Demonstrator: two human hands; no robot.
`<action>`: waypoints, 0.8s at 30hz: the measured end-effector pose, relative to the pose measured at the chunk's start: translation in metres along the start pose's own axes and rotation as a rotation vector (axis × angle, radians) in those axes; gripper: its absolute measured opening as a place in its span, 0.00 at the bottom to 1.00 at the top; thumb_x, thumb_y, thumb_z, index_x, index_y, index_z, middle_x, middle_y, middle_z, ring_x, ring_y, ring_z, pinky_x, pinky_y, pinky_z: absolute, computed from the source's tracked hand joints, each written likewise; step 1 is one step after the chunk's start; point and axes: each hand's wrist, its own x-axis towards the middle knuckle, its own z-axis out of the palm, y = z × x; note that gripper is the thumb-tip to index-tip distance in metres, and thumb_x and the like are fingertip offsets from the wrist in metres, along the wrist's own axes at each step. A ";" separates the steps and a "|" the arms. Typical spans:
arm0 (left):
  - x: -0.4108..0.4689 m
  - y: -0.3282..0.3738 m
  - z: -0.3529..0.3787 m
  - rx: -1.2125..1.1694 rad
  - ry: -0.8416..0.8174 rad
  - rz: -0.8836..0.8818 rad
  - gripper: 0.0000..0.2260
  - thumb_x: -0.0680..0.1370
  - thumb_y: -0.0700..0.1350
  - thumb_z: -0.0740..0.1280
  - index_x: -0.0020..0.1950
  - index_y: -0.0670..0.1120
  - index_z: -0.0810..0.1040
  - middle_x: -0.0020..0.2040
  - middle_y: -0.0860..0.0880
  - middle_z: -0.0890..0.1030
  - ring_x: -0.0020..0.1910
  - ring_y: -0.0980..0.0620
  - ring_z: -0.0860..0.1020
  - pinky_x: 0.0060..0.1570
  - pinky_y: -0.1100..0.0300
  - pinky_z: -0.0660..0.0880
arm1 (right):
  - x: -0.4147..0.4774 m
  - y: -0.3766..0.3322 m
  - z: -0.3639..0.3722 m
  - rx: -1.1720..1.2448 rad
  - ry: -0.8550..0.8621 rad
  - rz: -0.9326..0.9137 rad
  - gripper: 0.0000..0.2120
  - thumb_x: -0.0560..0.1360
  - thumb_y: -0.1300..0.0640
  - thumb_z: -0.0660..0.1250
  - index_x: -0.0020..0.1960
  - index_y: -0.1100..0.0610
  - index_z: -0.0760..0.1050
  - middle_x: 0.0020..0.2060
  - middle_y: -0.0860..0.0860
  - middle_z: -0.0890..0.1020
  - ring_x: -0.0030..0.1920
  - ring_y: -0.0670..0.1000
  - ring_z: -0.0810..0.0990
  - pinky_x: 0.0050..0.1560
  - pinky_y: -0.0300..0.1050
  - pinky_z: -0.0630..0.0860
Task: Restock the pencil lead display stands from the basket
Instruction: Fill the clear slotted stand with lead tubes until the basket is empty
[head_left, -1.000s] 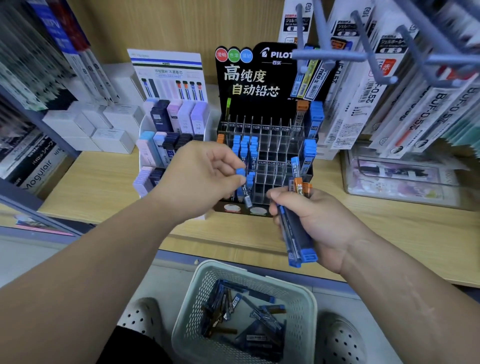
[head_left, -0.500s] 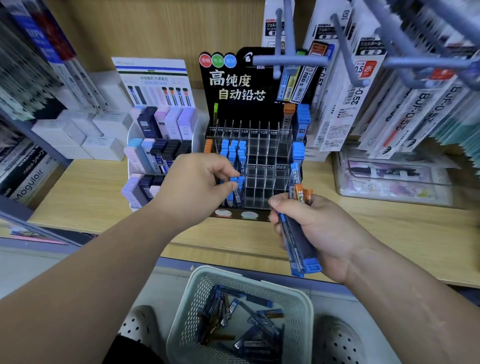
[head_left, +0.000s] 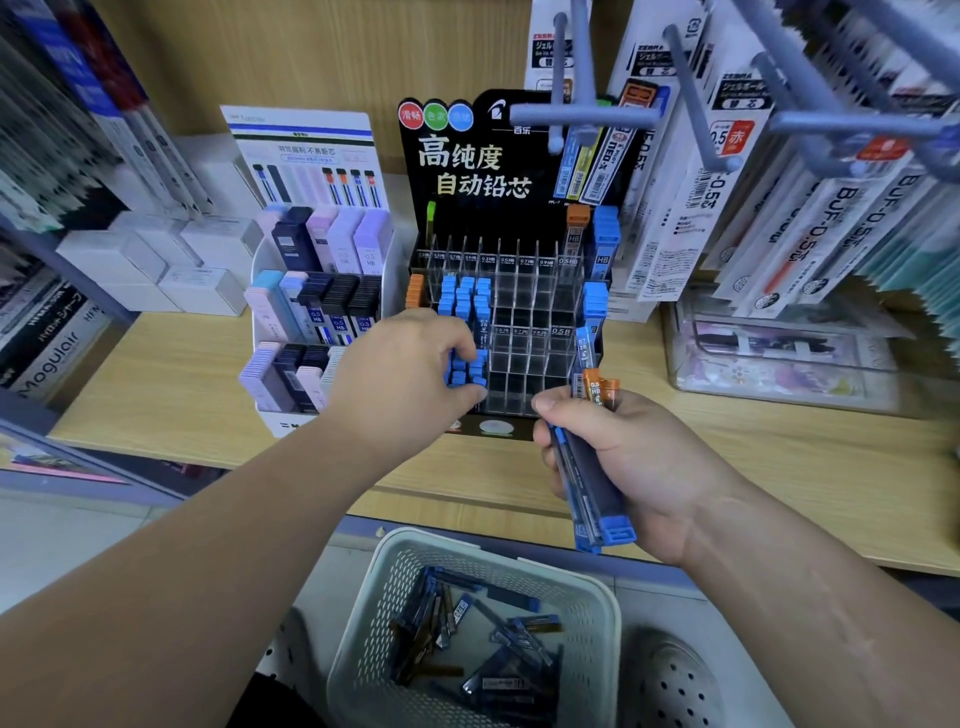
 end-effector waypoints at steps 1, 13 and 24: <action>0.000 -0.001 -0.001 -0.005 -0.023 -0.005 0.13 0.67 0.49 0.81 0.46 0.49 0.82 0.34 0.59 0.68 0.35 0.55 0.70 0.36 0.60 0.67 | 0.000 0.000 0.000 0.001 -0.004 0.004 0.02 0.78 0.58 0.70 0.48 0.55 0.78 0.34 0.51 0.81 0.32 0.49 0.76 0.36 0.45 0.72; 0.003 -0.015 -0.006 0.050 -0.034 -0.026 0.15 0.66 0.52 0.81 0.43 0.51 0.77 0.34 0.58 0.69 0.36 0.53 0.72 0.34 0.58 0.67 | -0.001 -0.001 0.001 0.018 -0.059 0.041 0.05 0.77 0.55 0.71 0.50 0.56 0.79 0.35 0.51 0.81 0.34 0.49 0.76 0.38 0.44 0.73; -0.001 -0.009 0.000 0.052 -0.054 -0.049 0.18 0.68 0.54 0.79 0.39 0.50 0.70 0.34 0.57 0.67 0.32 0.59 0.67 0.31 0.59 0.61 | -0.001 0.001 0.004 0.006 -0.100 0.048 0.04 0.77 0.56 0.72 0.48 0.56 0.79 0.35 0.52 0.81 0.33 0.49 0.76 0.38 0.44 0.72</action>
